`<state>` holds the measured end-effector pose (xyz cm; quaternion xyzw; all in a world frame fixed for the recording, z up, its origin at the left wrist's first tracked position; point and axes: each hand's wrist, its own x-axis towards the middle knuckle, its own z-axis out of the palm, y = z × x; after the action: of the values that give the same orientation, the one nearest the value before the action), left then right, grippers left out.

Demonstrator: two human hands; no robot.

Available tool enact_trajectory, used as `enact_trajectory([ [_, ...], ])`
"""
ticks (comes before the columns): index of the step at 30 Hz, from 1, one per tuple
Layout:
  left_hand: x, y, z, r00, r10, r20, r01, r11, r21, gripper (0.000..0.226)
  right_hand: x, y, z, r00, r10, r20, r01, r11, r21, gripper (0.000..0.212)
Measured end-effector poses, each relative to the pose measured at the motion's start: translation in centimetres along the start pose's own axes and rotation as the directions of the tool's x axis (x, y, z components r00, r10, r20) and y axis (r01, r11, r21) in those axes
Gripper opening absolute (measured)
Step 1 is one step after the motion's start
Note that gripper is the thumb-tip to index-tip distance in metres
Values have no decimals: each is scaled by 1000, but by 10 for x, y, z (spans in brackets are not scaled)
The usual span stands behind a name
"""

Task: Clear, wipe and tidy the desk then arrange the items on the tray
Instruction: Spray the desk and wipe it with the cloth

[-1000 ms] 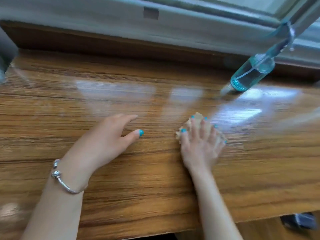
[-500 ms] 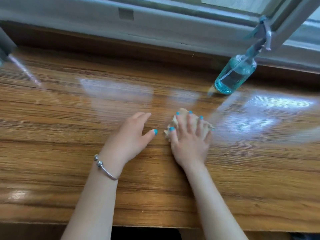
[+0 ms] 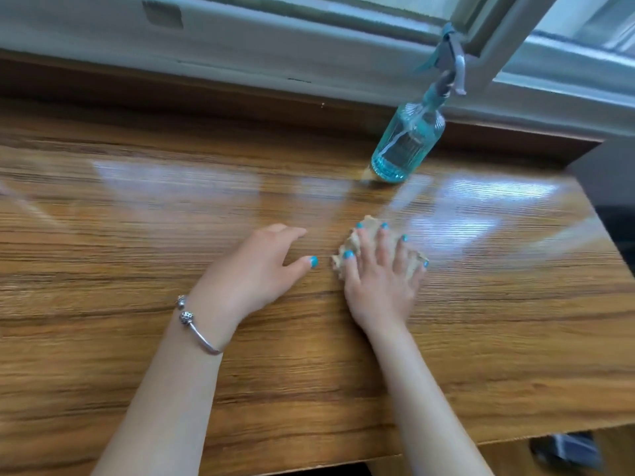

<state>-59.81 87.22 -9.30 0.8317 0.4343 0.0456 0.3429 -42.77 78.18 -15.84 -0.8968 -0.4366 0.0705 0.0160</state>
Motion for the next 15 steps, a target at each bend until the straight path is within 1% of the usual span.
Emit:
enact_trajectory([
  [1, 6, 6, 4, 1000, 9, 13, -9, 1000, 8, 55, -8, 2, 2, 988, -152, 25, 152, 988, -18, 56],
  [2, 12, 13, 8, 1000, 10, 22, -10, 1000, 19, 55, -10, 13, 1, 961, -271, 55, 273, 962, -23, 56],
  [3, 17, 19, 12, 1000, 2, 27, -2, 999, 32, 55, -5, 33, -4, 935, -348, 67, 350, 937, -10, 55],
  [4, 23, 25, 16, 1000, -14, 27, 12, 999, 42, 54, 3, 58, -9, 927, -370, 67, 371, 929, -3, 53],
  [5, 28, 33, 22, 999, -34, 20, 33, 998, 45, 53, 12, 88, -12, 942, -331, 57, 332, 943, -10, 51],
  [7, 36, 52, 37, 997, -72, -17, 72, 997, 25, 50, 35, 153, -23, 991, -127, 32, 128, 991, -32, 51],
  [8, 39, 64, 47, 996, -86, -32, 86, 996, 16, 47, 46, 180, -28, 1000, -21, 14, 21, 999, -24, 52],
  [9, 41, 77, 57, 994, -100, -41, 100, 995, 4, 44, 55, 199, -32, 999, 52, -8, -52, 999, -14, 53],
  [10, 42, 91, 68, 992, -117, -53, 117, 993, -5, 40, 62, 207, -33, 995, 95, -27, -95, 995, -10, 53],
  [12, 47, 119, 88, 986, -134, -97, 134, 991, -5, 35, 66, 196, -28, 992, 113, -57, -113, 993, 17, 53],
  [13, 49, 134, 97, 983, -131, -129, 131, 991, -6, 33, 64, 187, -25, 995, 77, -59, -75, 997, 27, 54],
  [14, 52, 149, 105, 979, -126, -162, 124, 992, -21, 32, 59, 179, -21, 998, -9, -58, 10, 1000, 11, 54],
  [15, 54, 163, 112, 974, -120, -190, 115, 993, -35, 30, 54, 179, -17, 989, -140, -42, 139, 990, -17, 55],
])
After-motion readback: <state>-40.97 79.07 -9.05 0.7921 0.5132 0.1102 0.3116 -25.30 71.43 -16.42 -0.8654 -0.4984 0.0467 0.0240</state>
